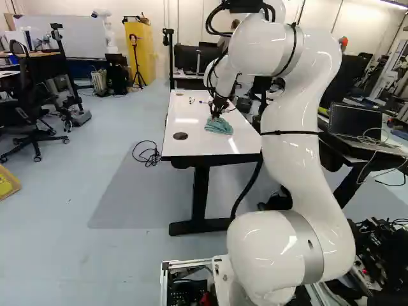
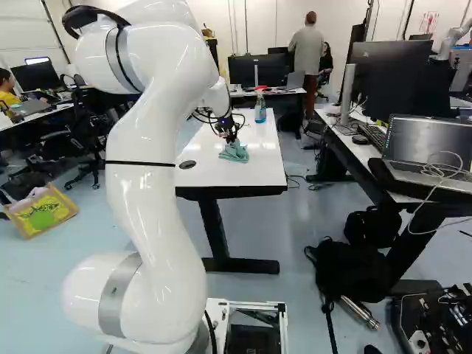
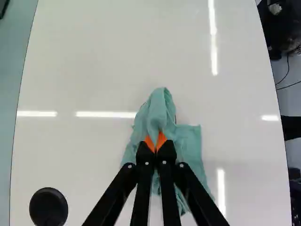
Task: Clean the table with the green towel
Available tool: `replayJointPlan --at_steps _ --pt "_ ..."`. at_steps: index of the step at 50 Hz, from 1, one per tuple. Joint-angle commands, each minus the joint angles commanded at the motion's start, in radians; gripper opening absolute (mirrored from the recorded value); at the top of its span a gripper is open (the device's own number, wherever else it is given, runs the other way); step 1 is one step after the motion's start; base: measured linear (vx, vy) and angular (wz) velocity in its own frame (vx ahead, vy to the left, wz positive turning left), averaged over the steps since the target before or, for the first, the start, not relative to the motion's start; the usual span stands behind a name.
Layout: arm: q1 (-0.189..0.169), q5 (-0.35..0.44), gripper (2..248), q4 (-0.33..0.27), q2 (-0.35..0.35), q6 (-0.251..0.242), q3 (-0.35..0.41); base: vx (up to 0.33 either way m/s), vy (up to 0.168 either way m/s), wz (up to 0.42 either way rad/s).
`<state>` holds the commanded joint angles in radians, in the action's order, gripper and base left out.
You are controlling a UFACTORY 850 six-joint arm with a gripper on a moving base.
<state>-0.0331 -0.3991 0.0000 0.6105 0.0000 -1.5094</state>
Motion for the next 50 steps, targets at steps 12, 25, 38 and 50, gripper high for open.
replayJointPlan --at_steps 12,25,38,50 --pt "0.000 0.000 24 0.000 0.022 0.000 -0.006 0.000 0.000 0.000" --pt "0.000 0.000 24 0.000 0.022 0.000 -0.006 0.000 0.000 0.000" --pt "-0.009 0.000 24 0.000 0.053 0.000 -0.050 0.000 0.000 0.000" --pt "-0.021 0.000 24 0.000 0.103 0.000 -0.122 0.000 0.000 0.000"
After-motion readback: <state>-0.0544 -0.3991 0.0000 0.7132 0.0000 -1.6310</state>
